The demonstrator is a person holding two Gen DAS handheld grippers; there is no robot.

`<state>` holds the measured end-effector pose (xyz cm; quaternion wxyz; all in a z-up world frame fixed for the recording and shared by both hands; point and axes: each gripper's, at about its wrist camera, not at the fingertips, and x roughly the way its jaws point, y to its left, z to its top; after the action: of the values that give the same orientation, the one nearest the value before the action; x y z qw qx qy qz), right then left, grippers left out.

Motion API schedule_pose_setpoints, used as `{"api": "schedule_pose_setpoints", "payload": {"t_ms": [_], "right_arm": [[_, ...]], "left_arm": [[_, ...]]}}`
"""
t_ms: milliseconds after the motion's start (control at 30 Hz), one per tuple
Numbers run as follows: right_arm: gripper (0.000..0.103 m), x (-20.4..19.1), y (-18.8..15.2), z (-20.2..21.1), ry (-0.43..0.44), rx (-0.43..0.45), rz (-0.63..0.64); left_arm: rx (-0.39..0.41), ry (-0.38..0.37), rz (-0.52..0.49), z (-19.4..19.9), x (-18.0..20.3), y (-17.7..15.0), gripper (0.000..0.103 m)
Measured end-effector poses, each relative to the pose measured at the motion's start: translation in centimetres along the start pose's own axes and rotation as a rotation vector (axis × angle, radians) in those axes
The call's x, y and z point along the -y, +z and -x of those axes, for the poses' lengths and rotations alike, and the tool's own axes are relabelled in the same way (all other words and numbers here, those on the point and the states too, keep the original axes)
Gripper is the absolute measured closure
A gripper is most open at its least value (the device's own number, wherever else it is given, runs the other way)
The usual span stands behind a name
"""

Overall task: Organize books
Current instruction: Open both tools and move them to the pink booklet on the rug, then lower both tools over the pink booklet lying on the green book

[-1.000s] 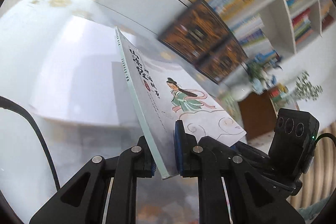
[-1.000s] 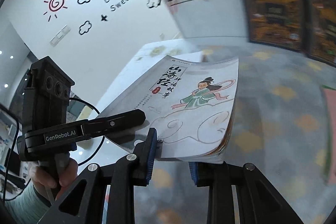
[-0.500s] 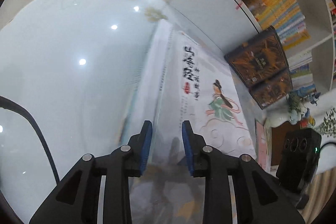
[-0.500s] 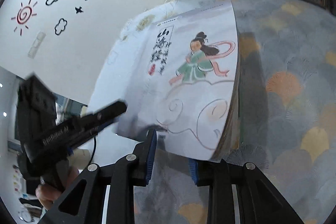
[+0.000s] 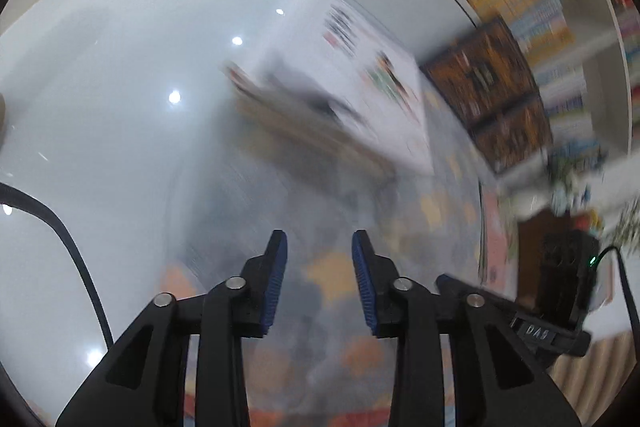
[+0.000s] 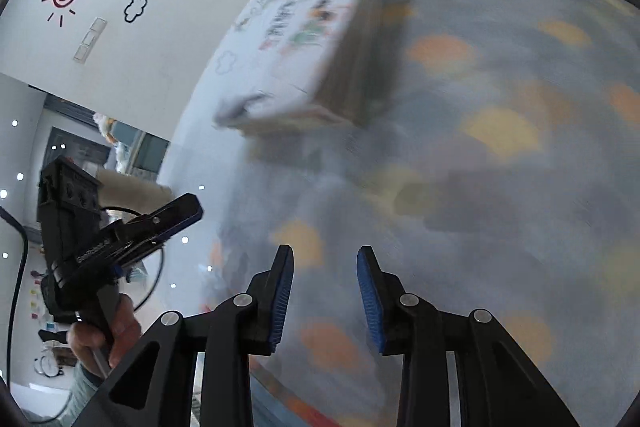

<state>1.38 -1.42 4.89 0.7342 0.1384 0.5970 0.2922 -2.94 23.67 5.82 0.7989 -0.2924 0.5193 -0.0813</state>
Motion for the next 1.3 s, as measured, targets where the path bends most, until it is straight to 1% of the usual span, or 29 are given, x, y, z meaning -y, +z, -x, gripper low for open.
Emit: {"api": "schedule_pose_setpoints", "payload": {"t_ms": [33, 67, 100, 133, 167, 200, 233, 300, 333, 367, 433, 500, 600, 700, 767, 800, 833, 867, 900, 967, 1033, 1100, 1167, 1233, 1300], "right_arm": [[0.071, 1.0, -1.1, 1.3, -0.024, 0.014, 0.004], [0.071, 2.1, -2.2, 2.9, -0.054, 0.032, 0.007], [0.070, 2.8, -2.8, 4.1, -0.078, 0.048, 0.008], [0.064, 3.9, -3.5, 5.6, -0.107, 0.067, 0.001], [0.046, 5.1, -3.9, 6.8, -0.116, 0.080, -0.018], [0.037, 6.6, -4.5, 8.2, -0.108, 0.101, -0.058], [0.028, 8.4, -5.0, 9.7, -0.094, 0.133, -0.117], [0.027, 12.0, -6.2, 12.1, -0.078, 0.183, -0.228], [0.027, 13.9, -6.9, 13.4, -0.086, 0.200, -0.276], [0.027, 15.4, -7.3, 14.5, -0.112, 0.217, -0.309], [0.027, 18.0, -8.9, 16.6, -0.178, 0.255, -0.357], [0.027, 20.3, -10.4, 18.2, -0.227, 0.270, -0.386], [0.027, 22.4, -12.3, 20.8, -0.269, 0.297, -0.407], [0.027, 24.6, -13.0, 23.3, -0.305, 0.317, -0.424], [0.027, 25.9, -12.7, 24.1, -0.296, 0.326, -0.449], [0.027, 26.3, -12.5, 24.2, -0.285, 0.335, -0.452], [0.028, 26.8, -12.0, 24.5, -0.264, 0.349, -0.443], [0.029, 27.1, -11.4, 24.4, -0.245, 0.356, -0.432], [0.032, 27.5, -10.8, 24.3, -0.225, 0.362, -0.423], [0.049, 28.4, -9.0, 23.7, -0.230, 0.353, -0.402], [0.057, 29.4, -7.7, 23.1, -0.269, 0.340, -0.373], [0.058, 30.2, -6.2, 22.3, -0.329, 0.337, -0.363], [0.058, 31.3, -4.9, 21.7, -0.383, 0.349, -0.388], [0.058, 32.7, -4.0, 21.1, -0.387, 0.345, -0.423], [0.058, 34.1, -3.2, 20.3, -0.388, 0.324, -0.455]], "left_arm": [[-0.012, 0.001, -0.024, -0.4, 1.4, -0.9, 0.058], [-0.027, 0.003, -0.055, -1.0, 3.5, -2.1, 0.051], [-0.027, 0.011, -0.074, -1.3, 4.8, -2.8, 0.040], [-0.013, 0.025, -0.092, -1.4, 6.1, -3.5, 0.036], [0.010, 0.036, -0.107, -1.5, 7.6, -4.3, 0.036], [0.020, 0.037, -0.121, -1.8, 9.0, -4.9, 0.036], [0.012, 0.034, -0.141, -2.3, 10.6, -5.6, 0.036], [0.004, 0.038, -0.182, -2.9, 12.8, -6.5, 0.036], [0.008, 0.041, -0.208, -3.3, 14.1, -7.1, 0.036], [0.006, 0.041, -0.238, -3.9, 15.8, -7.8, 0.036], [-0.018, 0.026, -0.266, -5.1, 18.0, -8.8, 0.036], [-0.050, 0.000, -0.283, -6.7, 20.3, -9.7, 0.036], [-0.081, -0.027, -0.308, -9.0, 23.6, -10.6, 0.036], [-0.115, -0.056, -0.318, -11.2, 26.3, -11.0, 0.036], [-0.148, -0.089, -0.316, -12.6, 28.0, -10.9, 0.036], [-0.183, -0.127, -0.305, -13.4, 28.6, -10.7, 0.031], [-0.234, -0.169, -0.291, -14.3, 29.1, -10.5, 0.028], [-0.294, -0.222, -0.263, -15.6, 29.6, -10.2, 0.028], [-0.295, -0.232, -0.243, -16.1, 29.8, -9.8, 0.028], [-0.249, -0.221, -0.245, -16.7, 30.3, -8.9, 0.028], [-0.244, -0.218, -0.248, -17.8, 30.9, -8.0, 0.028], [-0.263, -0.229, -0.238, -19.1, 31.3, -7.4, 0.028], [-0.278, -0.218, -0.234, -20.8, 31.8, -7.0, 0.028], [-0.292, -0.212, -0.234, -22.1, 32.2, -6.7, 0.028], [-0.305, -0.198, -0.235, -23.3, 32.4, -6.7, 0.028]]}}
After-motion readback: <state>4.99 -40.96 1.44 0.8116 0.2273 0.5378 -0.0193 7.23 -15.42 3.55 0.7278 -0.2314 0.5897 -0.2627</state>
